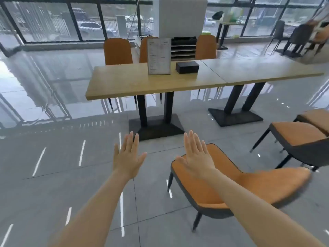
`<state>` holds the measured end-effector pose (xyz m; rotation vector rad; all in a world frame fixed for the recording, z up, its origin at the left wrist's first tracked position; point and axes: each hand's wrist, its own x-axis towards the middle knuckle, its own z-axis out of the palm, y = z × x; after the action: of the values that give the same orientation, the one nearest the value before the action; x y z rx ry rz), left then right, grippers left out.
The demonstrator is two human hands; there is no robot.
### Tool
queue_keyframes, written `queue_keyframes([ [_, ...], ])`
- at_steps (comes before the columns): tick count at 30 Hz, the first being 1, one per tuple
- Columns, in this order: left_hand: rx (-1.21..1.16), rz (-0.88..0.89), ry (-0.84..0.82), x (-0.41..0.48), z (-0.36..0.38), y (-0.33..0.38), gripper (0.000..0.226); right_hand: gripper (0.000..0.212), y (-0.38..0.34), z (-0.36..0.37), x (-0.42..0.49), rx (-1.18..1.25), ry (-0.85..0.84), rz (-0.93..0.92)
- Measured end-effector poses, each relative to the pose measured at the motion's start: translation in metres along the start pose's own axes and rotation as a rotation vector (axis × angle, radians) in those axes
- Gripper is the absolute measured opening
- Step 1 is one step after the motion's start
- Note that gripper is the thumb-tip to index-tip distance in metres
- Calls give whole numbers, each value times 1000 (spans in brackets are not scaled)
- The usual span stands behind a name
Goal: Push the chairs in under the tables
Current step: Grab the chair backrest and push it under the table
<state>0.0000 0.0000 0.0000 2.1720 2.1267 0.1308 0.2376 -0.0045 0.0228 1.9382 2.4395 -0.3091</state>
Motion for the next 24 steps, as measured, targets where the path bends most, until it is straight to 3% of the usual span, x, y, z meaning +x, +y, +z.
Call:
queue_keyframes([
  [9, -24, 218, -46, -33, 37, 139, 65, 92, 122, 6, -99, 15, -76, 208],
  [12, -30, 275, -42, -35, 51, 195, 63, 80, 174, 7, -114, 2, -99, 252],
  [20, -85, 190, -28, -39, 98, 368, 88, 79, 341, -8, -125, -42, -153, 85],
  [24, -84, 173, -71, -55, 116, 432, 76, 78, 407, -13, -137, -9, -232, -17],
])
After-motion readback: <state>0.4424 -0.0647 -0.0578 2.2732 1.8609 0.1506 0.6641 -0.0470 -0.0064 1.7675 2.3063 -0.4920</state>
